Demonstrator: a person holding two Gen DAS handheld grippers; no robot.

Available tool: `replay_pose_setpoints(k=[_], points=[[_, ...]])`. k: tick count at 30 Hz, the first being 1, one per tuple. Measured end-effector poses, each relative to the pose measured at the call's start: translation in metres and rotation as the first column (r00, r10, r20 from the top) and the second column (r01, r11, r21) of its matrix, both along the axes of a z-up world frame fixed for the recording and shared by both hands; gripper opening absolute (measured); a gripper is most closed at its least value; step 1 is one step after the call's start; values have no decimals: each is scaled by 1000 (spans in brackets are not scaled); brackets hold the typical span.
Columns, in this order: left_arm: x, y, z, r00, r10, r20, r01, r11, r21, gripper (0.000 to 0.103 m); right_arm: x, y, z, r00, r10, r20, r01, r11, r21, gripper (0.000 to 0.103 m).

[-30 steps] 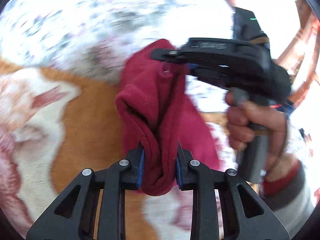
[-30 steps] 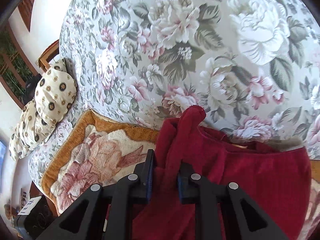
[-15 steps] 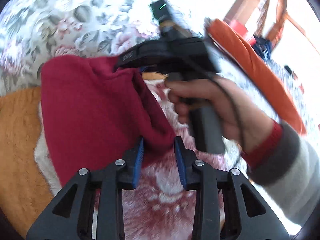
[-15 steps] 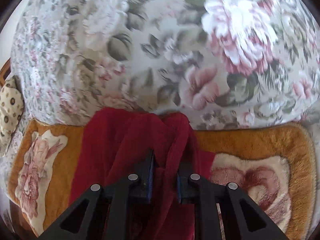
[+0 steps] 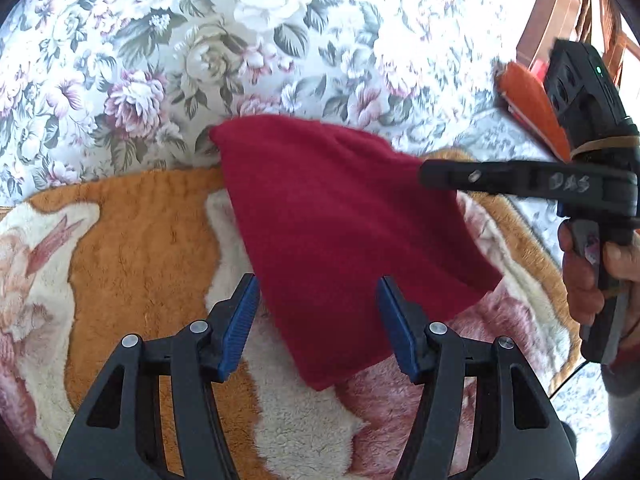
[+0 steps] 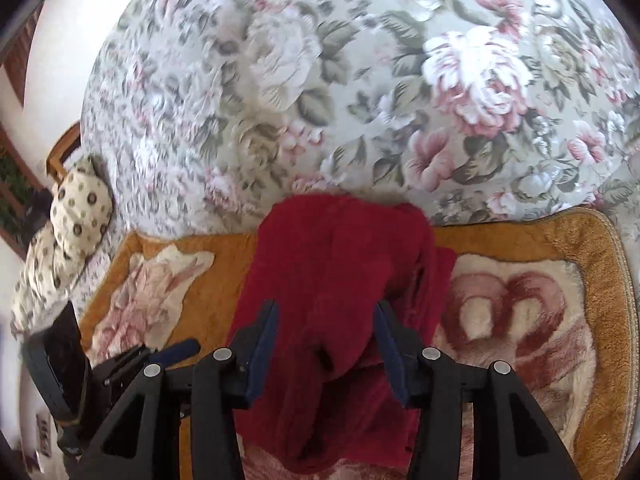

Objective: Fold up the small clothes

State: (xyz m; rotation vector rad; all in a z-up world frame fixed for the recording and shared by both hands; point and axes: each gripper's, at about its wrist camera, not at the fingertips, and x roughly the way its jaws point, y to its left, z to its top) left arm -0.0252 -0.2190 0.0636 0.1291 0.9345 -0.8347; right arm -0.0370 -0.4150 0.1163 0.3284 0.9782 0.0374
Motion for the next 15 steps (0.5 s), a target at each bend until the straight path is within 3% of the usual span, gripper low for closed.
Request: replay_pose_setpoints(k=[1, 2, 4, 6, 8, 11, 13, 15], points=[[-3, -2, -2, 1000, -7, 2, 7, 1000, 23, 61, 0, 7, -8, 1000, -11, -23, 9, 998, -64, 24], [-6, -4, -4, 1000, -19, 8, 19, 998, 52, 61, -4, 9, -12, 1000, -21, -14, 19, 995, -97, 19], [-10, -5, -6, 999, -42, 12, 40, 995, 88, 61, -19, -5, -18, 998, -58, 2, 58, 995, -77, 16], [-14, -7, -18, 996, -85, -24, 87, 986, 142, 61, -30, -26, -37, 992, -120, -34, 120, 992, -28, 16], [-14, -8, -24, 995, -87, -39, 92, 982, 167, 63, -36, -29, -56, 991, -112, -75, 111, 994, -19, 16], [-8, -1, -20, 995, -64, -72, 73, 988, 138, 63, -51, -27, -41, 992, -122, -32, 122, 993, -3, 17], [-6, 4, -15, 996, -46, -73, 55, 991, 122, 63, -65, -27, -23, 988, -156, 6, 156, 987, 29, 27], [-7, 8, -9, 998, -31, -48, 37, 993, 115, 63, -75, -17, -13, 991, -128, 30, 128, 992, 20, 29]])
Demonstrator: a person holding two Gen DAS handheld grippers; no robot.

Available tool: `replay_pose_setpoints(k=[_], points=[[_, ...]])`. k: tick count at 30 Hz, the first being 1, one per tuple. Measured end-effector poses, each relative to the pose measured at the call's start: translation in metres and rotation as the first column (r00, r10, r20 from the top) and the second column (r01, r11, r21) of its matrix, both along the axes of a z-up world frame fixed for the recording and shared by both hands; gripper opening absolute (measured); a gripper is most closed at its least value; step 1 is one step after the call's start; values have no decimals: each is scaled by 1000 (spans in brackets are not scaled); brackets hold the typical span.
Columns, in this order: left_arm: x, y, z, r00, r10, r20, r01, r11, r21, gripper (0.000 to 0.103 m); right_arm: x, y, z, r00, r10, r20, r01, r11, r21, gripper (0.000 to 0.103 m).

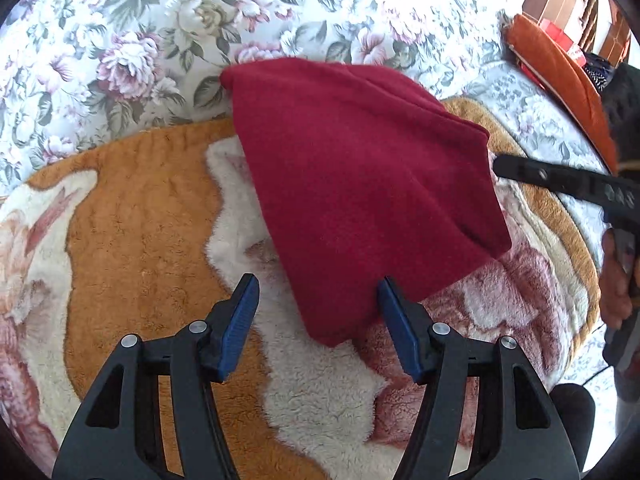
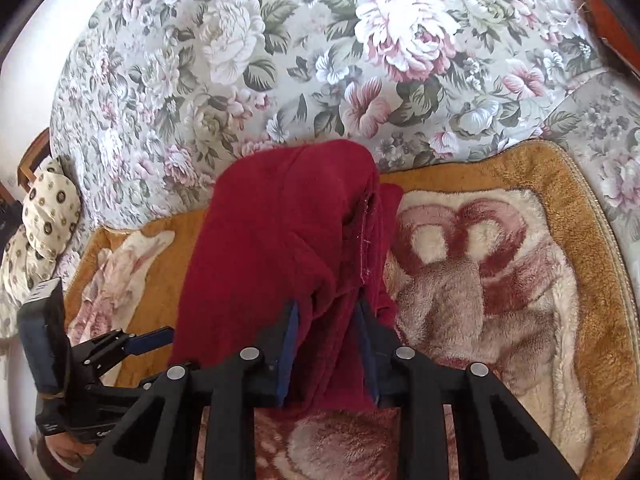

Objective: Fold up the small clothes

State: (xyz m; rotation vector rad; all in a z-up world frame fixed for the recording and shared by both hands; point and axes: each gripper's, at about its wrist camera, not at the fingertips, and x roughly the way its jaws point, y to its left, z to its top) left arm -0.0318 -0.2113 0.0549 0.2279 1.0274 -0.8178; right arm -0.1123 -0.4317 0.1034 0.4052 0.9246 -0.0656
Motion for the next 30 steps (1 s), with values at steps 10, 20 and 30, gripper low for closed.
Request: replay_pose_setpoints(k=[10, 20, 30], points=[[-2, -6, 1, 1000, 8, 29, -9, 1000, 23, 63, -3, 41, -44, 984, 91, -155, -108, 989, -103, 14], [1, -6, 7, 997, 40, 62, -40, 999, 2, 63, 8, 11, 12, 998, -60, 37, 63, 995, -76, 23], [6, -16, 1, 998, 38, 43, -38, 999, 7, 63, 61, 0, -29, 996, -62, -57, 45, 965, -259, 17]])
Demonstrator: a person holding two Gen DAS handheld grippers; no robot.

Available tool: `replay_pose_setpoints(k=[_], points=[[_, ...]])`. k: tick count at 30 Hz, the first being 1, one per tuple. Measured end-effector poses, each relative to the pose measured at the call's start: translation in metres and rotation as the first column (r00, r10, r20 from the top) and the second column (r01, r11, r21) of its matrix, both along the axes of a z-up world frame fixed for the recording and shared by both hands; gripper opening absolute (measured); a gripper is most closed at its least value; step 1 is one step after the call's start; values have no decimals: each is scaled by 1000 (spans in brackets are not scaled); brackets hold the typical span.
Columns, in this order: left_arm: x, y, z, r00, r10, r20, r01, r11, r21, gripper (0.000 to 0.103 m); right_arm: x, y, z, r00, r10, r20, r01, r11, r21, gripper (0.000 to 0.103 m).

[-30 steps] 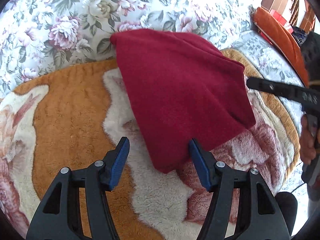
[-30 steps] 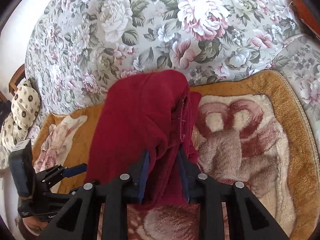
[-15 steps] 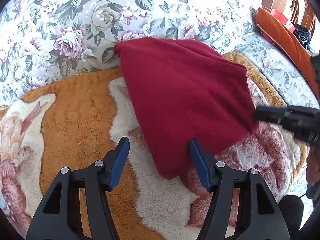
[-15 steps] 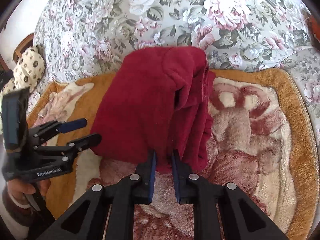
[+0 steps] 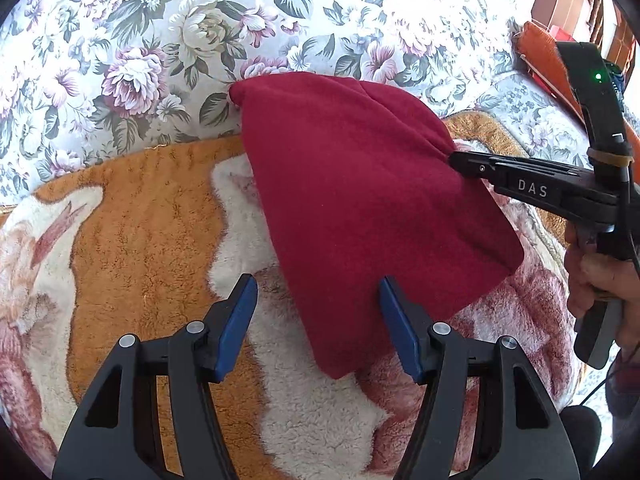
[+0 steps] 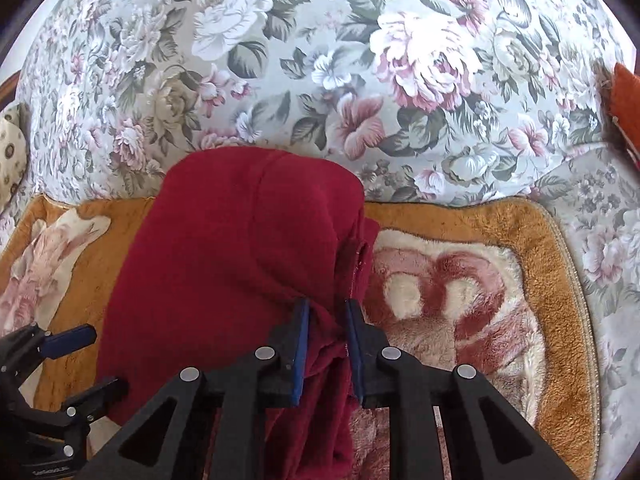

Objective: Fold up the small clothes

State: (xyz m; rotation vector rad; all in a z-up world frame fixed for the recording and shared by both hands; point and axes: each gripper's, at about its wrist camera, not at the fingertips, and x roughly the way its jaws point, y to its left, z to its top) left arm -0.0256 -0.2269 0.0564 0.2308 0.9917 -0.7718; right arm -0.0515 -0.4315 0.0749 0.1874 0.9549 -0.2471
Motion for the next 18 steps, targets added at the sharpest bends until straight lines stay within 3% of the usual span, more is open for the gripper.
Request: replay_pose_setpoints(k=[6, 12, 15, 18], points=[[-2, 0, 2, 1000, 11, 17, -11, 1000, 13, 63, -18, -1, 20, 999, -6, 32, 3, 997, 82, 17], [0, 0, 3, 999, 27, 18, -27, 1000, 11, 63, -39, 27, 45, 996, 41, 78, -46, 996, 72, 17], [-2, 1, 5, 999, 29, 29, -29, 1000, 12, 63, -42, 37, 37, 995, 71, 74, -76, 995, 70, 17], [-2, 1, 4, 999, 29, 28, -29, 1000, 12, 63, -37, 34, 7, 999, 50, -14, -49, 997, 54, 17]])
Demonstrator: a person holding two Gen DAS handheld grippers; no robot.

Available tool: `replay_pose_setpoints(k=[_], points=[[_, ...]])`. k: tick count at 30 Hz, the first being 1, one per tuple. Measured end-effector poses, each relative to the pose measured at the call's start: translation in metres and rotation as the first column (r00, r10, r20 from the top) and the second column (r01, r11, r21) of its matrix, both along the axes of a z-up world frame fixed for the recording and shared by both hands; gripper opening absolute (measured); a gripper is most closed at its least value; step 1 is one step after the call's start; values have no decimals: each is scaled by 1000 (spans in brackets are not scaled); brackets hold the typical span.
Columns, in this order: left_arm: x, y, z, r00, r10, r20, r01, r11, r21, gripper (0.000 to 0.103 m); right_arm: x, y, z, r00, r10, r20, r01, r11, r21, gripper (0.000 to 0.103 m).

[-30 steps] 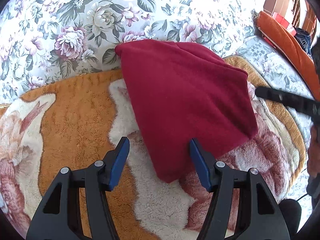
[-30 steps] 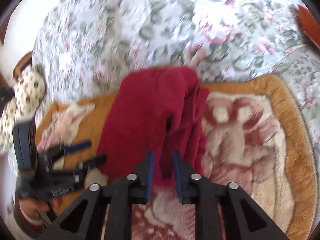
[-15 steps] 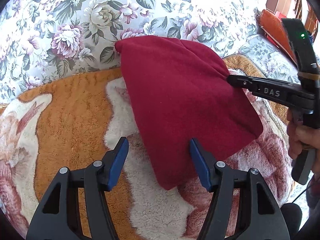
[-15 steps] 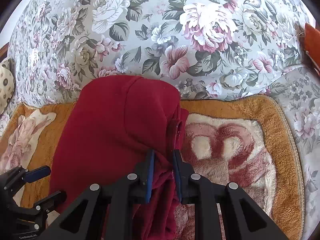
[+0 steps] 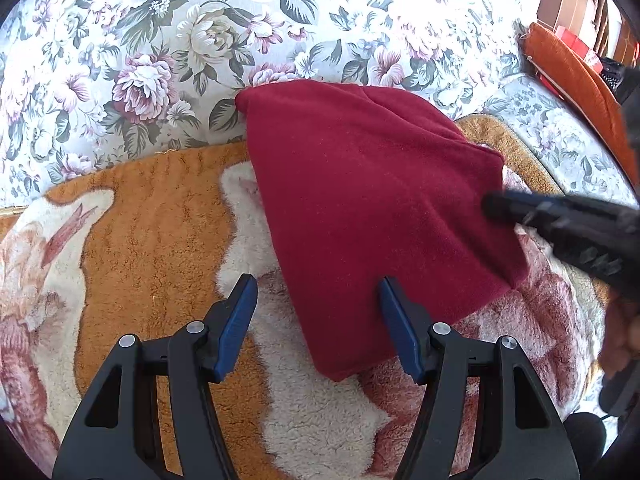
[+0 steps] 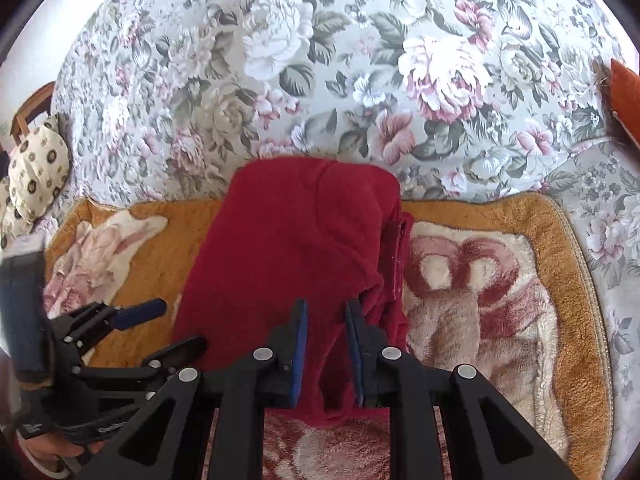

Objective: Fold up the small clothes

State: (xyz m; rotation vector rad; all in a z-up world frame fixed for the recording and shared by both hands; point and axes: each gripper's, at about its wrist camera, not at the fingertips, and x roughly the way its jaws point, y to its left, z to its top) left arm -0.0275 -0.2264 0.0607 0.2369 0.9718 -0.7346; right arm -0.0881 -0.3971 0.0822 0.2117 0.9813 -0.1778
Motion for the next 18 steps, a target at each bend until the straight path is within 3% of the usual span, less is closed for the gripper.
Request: replay_pose_setpoints(k=[3, 7, 11, 15, 18], points=[[2, 1, 1, 1000, 2, -12, -2, 1000, -10, 63, -2, -14, -29, 998, -37, -49, 41, 996, 79, 20], [8, 6, 4, 999, 18, -42, -21, 998, -61, 63, -15, -26, -11, 998, -63, 28, 58, 986, 155, 31], [17, 11, 3, 995, 63, -76, -70, 994, -87, 63, -24, -36, 6, 992, -99, 83, 83, 981, 174, 46], [21, 14, 2, 993, 92, -70, -97, 992, -82, 63, -25, -37, 9, 986, -136, 95, 117, 975, 188, 47], [25, 16, 2, 991, 106, -77, -113, 989, -90, 63, -23, -33, 15, 982, -157, 108, 142, 980, 138, 47]])
